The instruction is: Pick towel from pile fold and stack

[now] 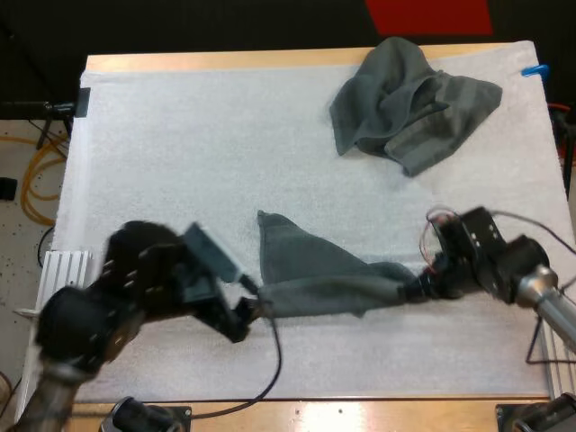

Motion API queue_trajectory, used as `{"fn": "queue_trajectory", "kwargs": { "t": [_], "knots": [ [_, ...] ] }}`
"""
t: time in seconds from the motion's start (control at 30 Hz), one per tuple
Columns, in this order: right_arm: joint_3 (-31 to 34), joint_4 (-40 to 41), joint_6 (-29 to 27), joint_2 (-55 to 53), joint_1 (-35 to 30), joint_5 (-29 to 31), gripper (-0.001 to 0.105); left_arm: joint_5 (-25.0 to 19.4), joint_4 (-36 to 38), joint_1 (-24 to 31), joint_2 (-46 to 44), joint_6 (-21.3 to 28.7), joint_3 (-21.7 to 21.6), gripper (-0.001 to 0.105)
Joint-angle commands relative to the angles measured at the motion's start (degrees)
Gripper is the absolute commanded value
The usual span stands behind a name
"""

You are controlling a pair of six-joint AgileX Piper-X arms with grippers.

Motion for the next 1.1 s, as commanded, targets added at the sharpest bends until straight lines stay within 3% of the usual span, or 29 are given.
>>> {"fn": "queue_trajectory", "kwargs": {
  "t": [0.0,0.33,0.53,0.63,0.8,1.07],
  "knots": [
    [1.4,0.3,0.8,-1.6,0.2,-1.0,0.0,-0.5,-1.4,-1.5,1.7,0.3,-0.3,0.085],
    [4.4,-0.9,2.0,-3.4,0.2,0.4,0.0,-5.1,-3.9,-3.4,17.7,0.3,0.1,0.085],
    [4.4,-2.1,2.0,-3.4,0.2,0.4,0.0,-6.0,-6.9,-3.4,25.0,-2.1,5.8,0.084],
    [4.4,-2.4,2.0,-3.4,0.2,0.4,0.0,-7.8,-9.3,-3.4,27.6,-5.7,8.1,0.075],
    [4.4,-3.6,2.1,-3.4,0.2,0.4,0.0,-7.8,-13.8,-3.4,33.1,-8.5,8.7,0.049],
    [4.4,-3.2,2.2,-3.4,0.2,0.4,0.0,-7.8,-15.0,-3.4,41.1,-8.5,8.7,0.046]
  ]
}}
